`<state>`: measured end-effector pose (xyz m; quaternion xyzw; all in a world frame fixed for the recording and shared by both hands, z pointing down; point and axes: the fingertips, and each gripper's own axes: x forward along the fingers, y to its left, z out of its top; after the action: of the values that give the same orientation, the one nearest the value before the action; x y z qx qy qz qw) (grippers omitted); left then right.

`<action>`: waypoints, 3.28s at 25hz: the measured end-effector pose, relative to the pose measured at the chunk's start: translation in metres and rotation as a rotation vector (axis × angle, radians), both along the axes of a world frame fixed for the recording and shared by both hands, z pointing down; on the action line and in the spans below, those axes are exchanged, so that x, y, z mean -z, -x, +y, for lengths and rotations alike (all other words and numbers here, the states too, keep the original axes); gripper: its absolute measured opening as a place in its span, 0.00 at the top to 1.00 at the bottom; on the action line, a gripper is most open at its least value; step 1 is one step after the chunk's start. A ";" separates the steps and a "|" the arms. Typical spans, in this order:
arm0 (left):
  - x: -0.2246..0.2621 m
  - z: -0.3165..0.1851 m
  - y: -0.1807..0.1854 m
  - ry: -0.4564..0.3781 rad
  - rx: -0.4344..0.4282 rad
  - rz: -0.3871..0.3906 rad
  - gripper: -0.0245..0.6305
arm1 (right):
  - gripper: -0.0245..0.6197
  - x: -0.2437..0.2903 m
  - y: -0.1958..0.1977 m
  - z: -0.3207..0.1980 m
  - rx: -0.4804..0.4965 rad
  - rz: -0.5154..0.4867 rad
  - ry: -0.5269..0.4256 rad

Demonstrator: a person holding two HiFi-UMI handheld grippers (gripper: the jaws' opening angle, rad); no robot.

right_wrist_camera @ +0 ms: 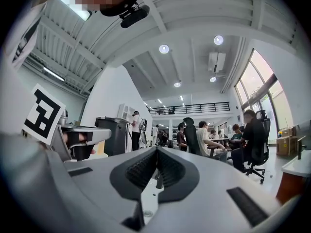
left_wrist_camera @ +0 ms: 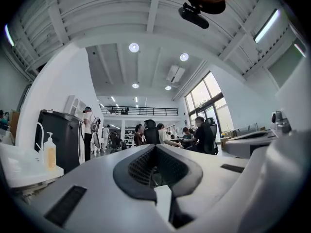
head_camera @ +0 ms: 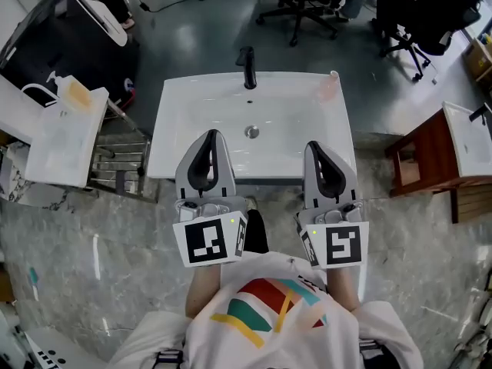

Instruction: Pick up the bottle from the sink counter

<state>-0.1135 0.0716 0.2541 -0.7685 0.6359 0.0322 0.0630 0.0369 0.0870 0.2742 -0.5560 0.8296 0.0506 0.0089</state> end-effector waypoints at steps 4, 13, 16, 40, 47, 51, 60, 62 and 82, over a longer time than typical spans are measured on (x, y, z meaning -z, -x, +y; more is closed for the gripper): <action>0.008 -0.056 0.011 0.004 -0.052 0.005 0.93 | 0.94 0.013 0.024 -0.056 -0.015 -0.009 0.008; 0.023 -0.168 0.032 0.018 -0.158 0.070 0.93 | 0.94 0.023 0.065 -0.161 -0.076 -0.002 0.041; 0.023 -0.191 0.040 0.022 -0.172 0.058 0.93 | 0.94 0.020 0.072 -0.181 -0.098 -0.003 0.055; 0.006 -0.213 0.006 0.047 -0.125 0.024 0.93 | 0.94 0.018 0.059 -0.213 -0.059 -0.021 0.056; 0.004 -0.217 -0.016 0.050 -0.179 0.029 0.93 | 0.91 0.020 0.041 -0.220 -0.087 -0.030 0.053; -0.003 -0.222 -0.035 0.060 -0.209 0.010 0.93 | 0.79 0.018 0.017 -0.229 -0.105 -0.043 0.067; -0.031 -0.238 -0.064 0.125 -0.235 -0.036 0.93 | 0.54 -0.013 -0.045 -0.261 -0.213 -0.027 0.143; -0.037 -0.245 -0.069 0.133 -0.234 -0.044 0.93 | 0.50 -0.023 -0.058 -0.270 -0.243 -0.018 0.166; -0.112 -0.286 -0.105 0.290 -0.228 -0.128 0.93 | 0.40 -0.186 -0.157 -0.338 -0.391 0.066 0.510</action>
<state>-0.0084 -0.2144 0.3659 -0.8371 0.5374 -0.1017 -0.0119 0.1935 -0.2506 0.4601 -0.6871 0.6929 -0.1403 -0.1675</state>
